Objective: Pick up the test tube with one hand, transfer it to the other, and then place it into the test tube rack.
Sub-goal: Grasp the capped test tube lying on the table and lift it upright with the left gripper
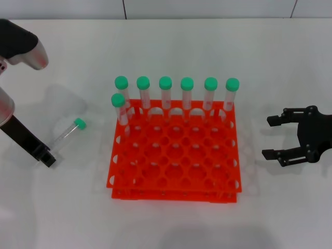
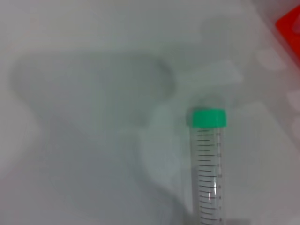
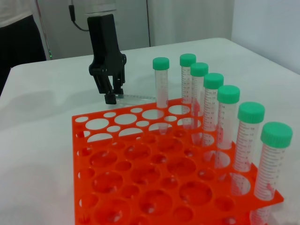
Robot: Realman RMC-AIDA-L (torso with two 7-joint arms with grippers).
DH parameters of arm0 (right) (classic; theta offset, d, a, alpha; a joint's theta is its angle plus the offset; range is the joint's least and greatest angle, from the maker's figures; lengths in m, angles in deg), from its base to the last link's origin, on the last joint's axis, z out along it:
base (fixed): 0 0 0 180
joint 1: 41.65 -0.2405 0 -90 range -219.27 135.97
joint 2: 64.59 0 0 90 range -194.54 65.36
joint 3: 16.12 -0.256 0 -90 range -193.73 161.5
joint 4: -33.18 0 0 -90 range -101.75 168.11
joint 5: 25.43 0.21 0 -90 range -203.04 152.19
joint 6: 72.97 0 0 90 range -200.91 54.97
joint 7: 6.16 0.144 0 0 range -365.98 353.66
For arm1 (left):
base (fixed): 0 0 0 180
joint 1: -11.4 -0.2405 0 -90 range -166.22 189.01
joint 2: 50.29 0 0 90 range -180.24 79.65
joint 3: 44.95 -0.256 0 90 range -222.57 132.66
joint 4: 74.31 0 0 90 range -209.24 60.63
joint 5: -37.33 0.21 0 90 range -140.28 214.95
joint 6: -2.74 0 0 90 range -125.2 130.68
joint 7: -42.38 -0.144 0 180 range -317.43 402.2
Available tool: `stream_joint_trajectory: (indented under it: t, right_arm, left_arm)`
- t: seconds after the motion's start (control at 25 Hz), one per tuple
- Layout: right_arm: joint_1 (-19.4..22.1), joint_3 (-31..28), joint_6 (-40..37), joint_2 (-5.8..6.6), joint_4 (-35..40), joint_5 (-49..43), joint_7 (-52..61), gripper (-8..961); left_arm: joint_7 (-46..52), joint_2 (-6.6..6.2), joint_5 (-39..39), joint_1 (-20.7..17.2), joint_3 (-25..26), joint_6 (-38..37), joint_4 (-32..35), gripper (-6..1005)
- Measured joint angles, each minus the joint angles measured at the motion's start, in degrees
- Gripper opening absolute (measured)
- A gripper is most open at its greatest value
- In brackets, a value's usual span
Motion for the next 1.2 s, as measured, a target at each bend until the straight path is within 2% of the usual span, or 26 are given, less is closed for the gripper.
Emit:
stream_joint_trajectory:
  t: [0.36, 0.56, 0.64, 0.72, 0.76, 0.8, 0.88, 0.96, 1.04, 1.2]
  right_arm:
    - [-0.04, 0.0, 0.0, 0.0, 0.0, -0.04, 0.0, 789]
    - [0.1, 0.0, 0.0, 0.04, 0.01, 0.16, 0.0, 787]
    - [0.15, -0.25, -0.07, 0.18, 0.03, 0.24, 0.0, 786]
    - [0.2, -0.89, -0.4, 0.36, 0.2, 0.28, 0.0, 786]
    - [0.21, -1.16, -0.62, 0.41, 0.39, 0.28, 0.01, 786]
    - [0.24, -1.33, -0.76, 0.44, 0.54, 0.28, 0.02, 785]
    - [0.3, -1.53, -0.85, 0.46, 0.73, 0.29, 0.02, 785]
    - [0.32, -1.71, -0.86, 0.44, 0.75, 0.33, 0.02, 784]
    - [0.4, -1.99, -0.88, 0.4, 0.76, 0.34, 0.0, 783]
    - [1.11, -2.7, -0.97, 0.33, 0.78, 0.62, -0.73, 782]
  left_arm:
    - [1.33, -0.26, 0.01, 0.03, 1.04, 1.74, -0.17, 313]
    - [1.51, 0.07, -0.01, -0.01, 1.33, 2.14, 0.18, 194]
    - [1.08, 0.61, -0.49, -0.19, 1.38, 2.09, 1.35, 194]
    - [0.98, 1.37, -1.21, -1.13, 1.4, 1.25, 5.36, 194]
    - [1.97, 2.3, -1.85, -2.98, 1.63, 0.26, 12.21, 194]
    - [1.97, 2.3, -1.85, -2.98, 1.63, 0.26, 12.21, 195]
    - [2.92, 3.32, -3.27, -5.51, 2.06, -0.06, 21.3, 195]
    - [2.93, 3.9, -5.64, -7.81, 1.61, 0.68, 27.05, 195]
    - [2.82, 4.11, -10.6, -11.19, 0.46, 3.45, 34.06, 195]
    - [-1.55, 4.06, -22.93, -16.85, -0.05, 12.55, 39.01, 196]
